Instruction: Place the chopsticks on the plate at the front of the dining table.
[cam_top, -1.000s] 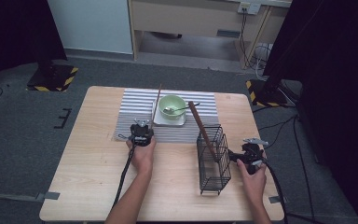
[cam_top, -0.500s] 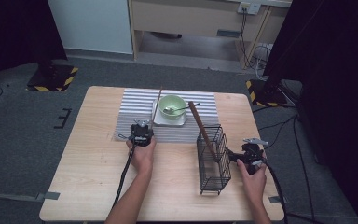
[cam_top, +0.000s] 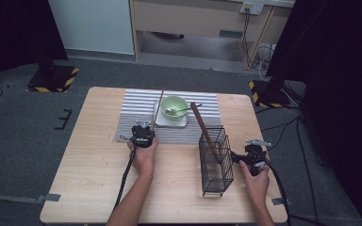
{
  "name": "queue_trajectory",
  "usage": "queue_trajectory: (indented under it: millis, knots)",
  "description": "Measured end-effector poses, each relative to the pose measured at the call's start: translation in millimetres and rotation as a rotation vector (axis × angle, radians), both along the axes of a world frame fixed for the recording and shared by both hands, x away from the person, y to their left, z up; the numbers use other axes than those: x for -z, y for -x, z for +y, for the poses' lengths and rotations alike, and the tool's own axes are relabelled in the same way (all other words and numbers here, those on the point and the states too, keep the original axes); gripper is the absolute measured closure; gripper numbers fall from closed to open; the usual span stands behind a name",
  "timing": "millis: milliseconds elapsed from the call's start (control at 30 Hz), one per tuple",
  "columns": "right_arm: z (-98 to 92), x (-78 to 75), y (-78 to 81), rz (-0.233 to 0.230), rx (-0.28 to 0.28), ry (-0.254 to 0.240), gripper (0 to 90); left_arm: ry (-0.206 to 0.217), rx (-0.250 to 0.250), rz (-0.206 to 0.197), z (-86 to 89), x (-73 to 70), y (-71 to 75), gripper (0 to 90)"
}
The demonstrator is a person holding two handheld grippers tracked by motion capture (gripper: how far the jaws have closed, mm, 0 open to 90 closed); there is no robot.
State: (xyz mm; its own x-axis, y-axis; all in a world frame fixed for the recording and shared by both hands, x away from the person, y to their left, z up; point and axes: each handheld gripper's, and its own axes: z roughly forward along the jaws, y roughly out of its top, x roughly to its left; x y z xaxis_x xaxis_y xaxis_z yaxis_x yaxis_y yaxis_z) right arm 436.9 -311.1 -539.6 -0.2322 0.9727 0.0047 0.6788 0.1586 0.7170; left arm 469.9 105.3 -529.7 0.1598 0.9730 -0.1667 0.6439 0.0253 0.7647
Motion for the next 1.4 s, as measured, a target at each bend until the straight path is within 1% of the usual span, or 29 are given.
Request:
queue_trajectory:
  millis: [233, 433, 667, 700, 800, 967, 1133, 1200, 1400]
  knots:
    - [0.0, 0.0, 0.0, 0.000, 0.000, 0.000, 4.3, -0.002, 0.007, 0.001, -0.9, 0.8, 0.1, 85.1]
    - [0.0, 0.0, 0.0, 0.000, 0.000, 0.000, 4.3, -0.002, -0.004, -0.004, -1.1, 0.6, 0.4, 85.1]
    - [0.0, 0.0, 0.0, 0.000, 0.000, 0.000, 4.3, -0.010, -0.002, -0.002, -1.1, 0.3, 1.0, 85.0]
    - [0.0, 0.0, 0.0, 0.000, 0.000, 0.000, 4.3, -0.009, -0.007, -0.007, -1.7, 0.6, 1.4, 85.0]
    - [0.0, 0.0, 0.0, 0.000, 0.000, 0.000, 4.3, -0.011, -0.003, -0.003, -1.9, 1.3, 2.1, 84.9]
    - [0.0, 0.0, 0.0, 0.000, 0.000, 0.000, 4.3, -0.014, -0.002, -0.006, -4.5, 1.7, 3.3, 84.7]
    - [0.0, 0.0, 0.0, 0.000, 0.000, 0.000, 4.2, -0.020, 0.010, 0.003, -7.6, 2.6, 4.3, 84.5]
    - [0.0, 0.0, 0.0, 0.000, -0.001, 0.000, 4.2, -0.014, 0.009, 0.004, -9.4, 3.4, 4.4, 84.4]
    - [0.0, 0.0, 0.0, 0.001, -0.001, 0.000, 4.2, -0.015, 0.015, 0.007, -12.4, 4.3, 3.9, 83.5]
